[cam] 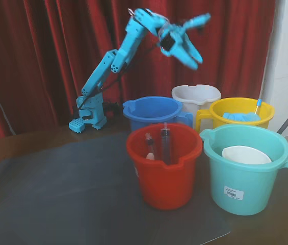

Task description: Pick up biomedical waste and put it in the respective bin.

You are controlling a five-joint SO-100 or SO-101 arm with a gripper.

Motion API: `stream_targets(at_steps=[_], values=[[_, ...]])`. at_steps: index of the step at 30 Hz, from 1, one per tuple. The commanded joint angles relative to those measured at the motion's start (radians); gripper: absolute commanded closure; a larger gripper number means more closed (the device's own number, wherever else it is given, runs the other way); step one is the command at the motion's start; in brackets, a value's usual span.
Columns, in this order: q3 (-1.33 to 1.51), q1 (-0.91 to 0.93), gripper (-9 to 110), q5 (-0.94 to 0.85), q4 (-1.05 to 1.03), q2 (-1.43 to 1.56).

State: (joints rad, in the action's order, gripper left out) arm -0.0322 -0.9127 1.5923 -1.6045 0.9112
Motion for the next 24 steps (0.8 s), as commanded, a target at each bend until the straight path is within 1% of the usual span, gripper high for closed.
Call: stream_targets(at_steps=[1,4,5,9,11,13,14,16,20,21,22,23,24], values=[[-0.109,0.190,97,-0.311,-0.348,0.192],[-0.021,0.344,102,-0.693,-0.347,0.383],[0.133,0.437,102,-0.948,-0.347,0.543],[0.508,0.595,102,-1.216,-0.344,0.821],[0.746,0.686,102,-1.307,-0.334,0.959],[1.039,0.779,102,-1.365,-0.281,1.112],[1.269,0.834,102,-1.385,-0.199,1.227],[1.565,0.893,102,-1.387,-0.067,1.399],[2.109,0.942,102,-1.488,0.219,1.804],[2.326,0.953,102,-1.529,0.311,2.010],[2.471,0.965,102,-1.540,0.344,2.168],[2.556,0.977,102,-1.537,0.339,2.267],[2.591,0.976,102,-1.532,0.331,2.295]])
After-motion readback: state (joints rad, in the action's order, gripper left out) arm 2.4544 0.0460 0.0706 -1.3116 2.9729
